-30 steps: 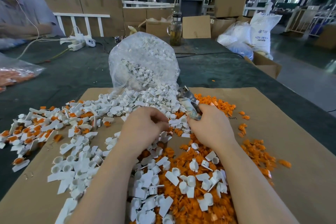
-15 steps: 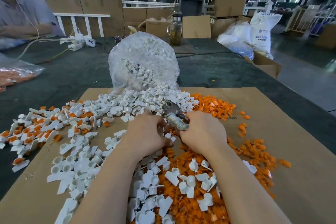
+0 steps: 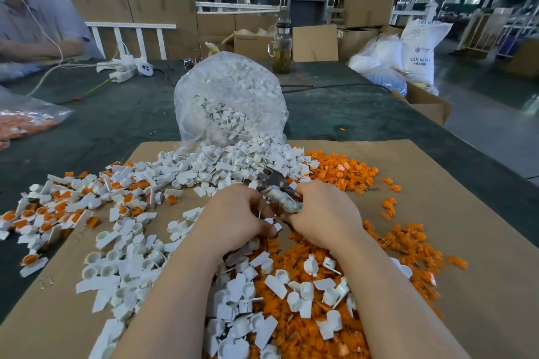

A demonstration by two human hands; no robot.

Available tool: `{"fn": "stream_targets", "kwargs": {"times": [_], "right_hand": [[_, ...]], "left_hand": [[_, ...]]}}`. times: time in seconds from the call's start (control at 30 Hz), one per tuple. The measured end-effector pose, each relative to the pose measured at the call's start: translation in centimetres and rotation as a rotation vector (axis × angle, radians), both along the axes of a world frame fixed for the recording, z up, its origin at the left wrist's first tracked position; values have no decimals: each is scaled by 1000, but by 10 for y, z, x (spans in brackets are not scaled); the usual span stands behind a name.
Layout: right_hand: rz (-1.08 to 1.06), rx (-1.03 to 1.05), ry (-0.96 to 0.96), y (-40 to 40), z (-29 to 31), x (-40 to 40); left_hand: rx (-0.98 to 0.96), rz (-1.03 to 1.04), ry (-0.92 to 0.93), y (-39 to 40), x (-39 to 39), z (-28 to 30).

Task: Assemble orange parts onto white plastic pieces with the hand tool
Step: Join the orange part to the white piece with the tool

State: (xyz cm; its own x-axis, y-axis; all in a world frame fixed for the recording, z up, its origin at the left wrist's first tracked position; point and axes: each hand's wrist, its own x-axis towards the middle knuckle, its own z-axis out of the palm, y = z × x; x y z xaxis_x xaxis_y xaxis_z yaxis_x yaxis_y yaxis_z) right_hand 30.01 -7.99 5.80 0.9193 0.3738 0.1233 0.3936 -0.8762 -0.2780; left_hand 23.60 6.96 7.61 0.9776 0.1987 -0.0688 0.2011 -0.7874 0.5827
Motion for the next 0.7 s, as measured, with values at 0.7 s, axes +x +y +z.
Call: {"fn": "stream_targets", "kwargs": {"times": [0.7], "right_hand": [[71,665,-38,-1,16,-6]], "left_hand": [[-966,292,-315,-7,4,8]]}}
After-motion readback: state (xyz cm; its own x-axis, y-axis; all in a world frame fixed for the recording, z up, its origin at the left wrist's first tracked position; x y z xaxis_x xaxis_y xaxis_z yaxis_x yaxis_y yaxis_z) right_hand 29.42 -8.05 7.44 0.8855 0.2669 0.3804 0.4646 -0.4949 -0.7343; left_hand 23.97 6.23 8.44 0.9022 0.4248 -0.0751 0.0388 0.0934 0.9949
